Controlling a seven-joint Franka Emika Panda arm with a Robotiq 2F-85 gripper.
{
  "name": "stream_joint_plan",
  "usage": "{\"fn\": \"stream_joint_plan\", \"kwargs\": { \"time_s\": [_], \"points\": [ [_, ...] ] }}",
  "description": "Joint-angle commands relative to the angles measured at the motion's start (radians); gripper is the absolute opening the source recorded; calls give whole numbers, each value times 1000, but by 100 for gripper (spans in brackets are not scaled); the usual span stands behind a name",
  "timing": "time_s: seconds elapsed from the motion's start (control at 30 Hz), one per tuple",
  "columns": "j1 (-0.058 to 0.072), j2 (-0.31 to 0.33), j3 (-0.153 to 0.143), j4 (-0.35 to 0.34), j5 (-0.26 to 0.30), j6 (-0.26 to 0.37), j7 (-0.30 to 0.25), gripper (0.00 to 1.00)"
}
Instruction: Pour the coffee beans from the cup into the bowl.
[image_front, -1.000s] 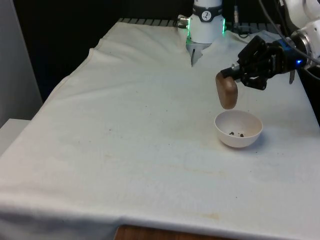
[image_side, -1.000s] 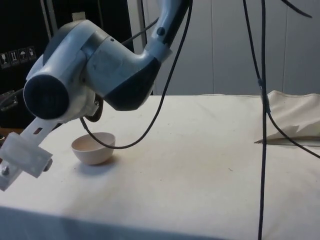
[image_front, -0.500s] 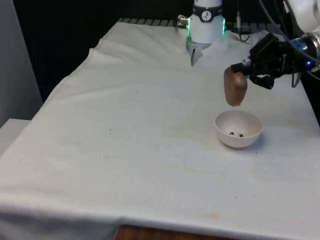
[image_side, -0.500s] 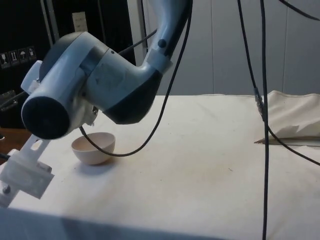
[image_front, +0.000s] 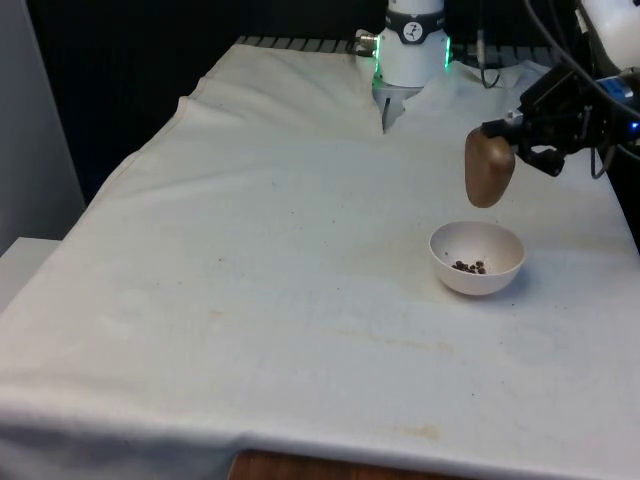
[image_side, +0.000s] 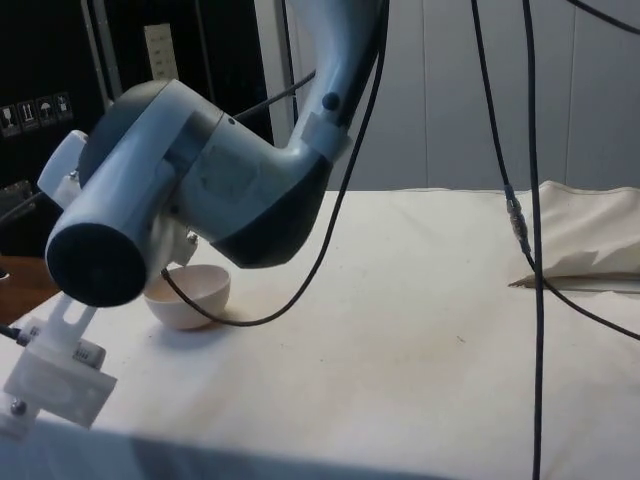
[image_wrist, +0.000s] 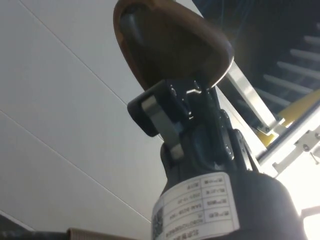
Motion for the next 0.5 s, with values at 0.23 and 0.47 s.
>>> {"fn": "stream_joint_plan", "kwargs": {
  "time_s": [0.23,0.47],
  "points": [
    [5,29,19,12,-44,-48,1,0],
    [24,64,27,31,-95,-112,-8,0]
  ]
}}
